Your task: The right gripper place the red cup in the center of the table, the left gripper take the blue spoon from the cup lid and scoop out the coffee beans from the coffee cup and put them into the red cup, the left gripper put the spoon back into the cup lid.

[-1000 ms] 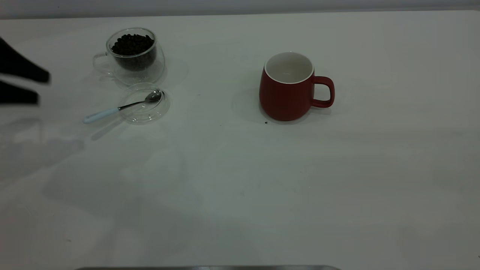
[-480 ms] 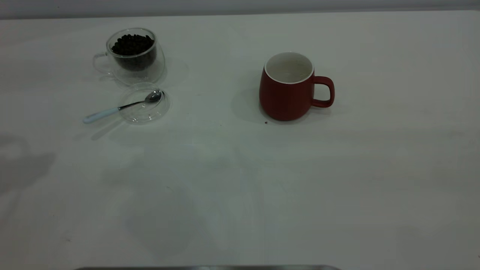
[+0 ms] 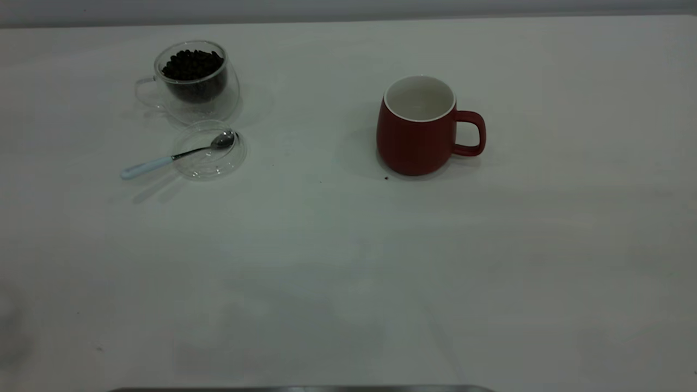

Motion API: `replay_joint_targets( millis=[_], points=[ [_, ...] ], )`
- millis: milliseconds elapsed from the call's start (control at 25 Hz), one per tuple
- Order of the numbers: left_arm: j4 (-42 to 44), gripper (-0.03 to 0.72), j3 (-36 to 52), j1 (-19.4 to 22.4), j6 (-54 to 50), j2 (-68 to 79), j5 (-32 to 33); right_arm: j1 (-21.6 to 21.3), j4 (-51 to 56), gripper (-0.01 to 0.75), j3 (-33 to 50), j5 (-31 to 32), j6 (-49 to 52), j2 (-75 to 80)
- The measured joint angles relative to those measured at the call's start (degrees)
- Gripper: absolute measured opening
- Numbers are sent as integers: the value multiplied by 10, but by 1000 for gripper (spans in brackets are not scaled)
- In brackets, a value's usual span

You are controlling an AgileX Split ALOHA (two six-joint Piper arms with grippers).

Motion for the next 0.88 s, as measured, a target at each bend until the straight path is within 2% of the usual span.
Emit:
replay_joint_targets(
  millis=[120, 520, 880],
  points=[
    [16, 437, 1, 0, -8, -62, 37, 0, 0, 476, 0, 0, 0, 0],
    [9, 437, 2, -13, -6, -255, 40, 0, 0, 476, 0, 0, 0, 0],
    [25, 437, 2, -16, 5, -359, 40, 0, 0, 476, 0, 0, 0, 0]
  ],
)
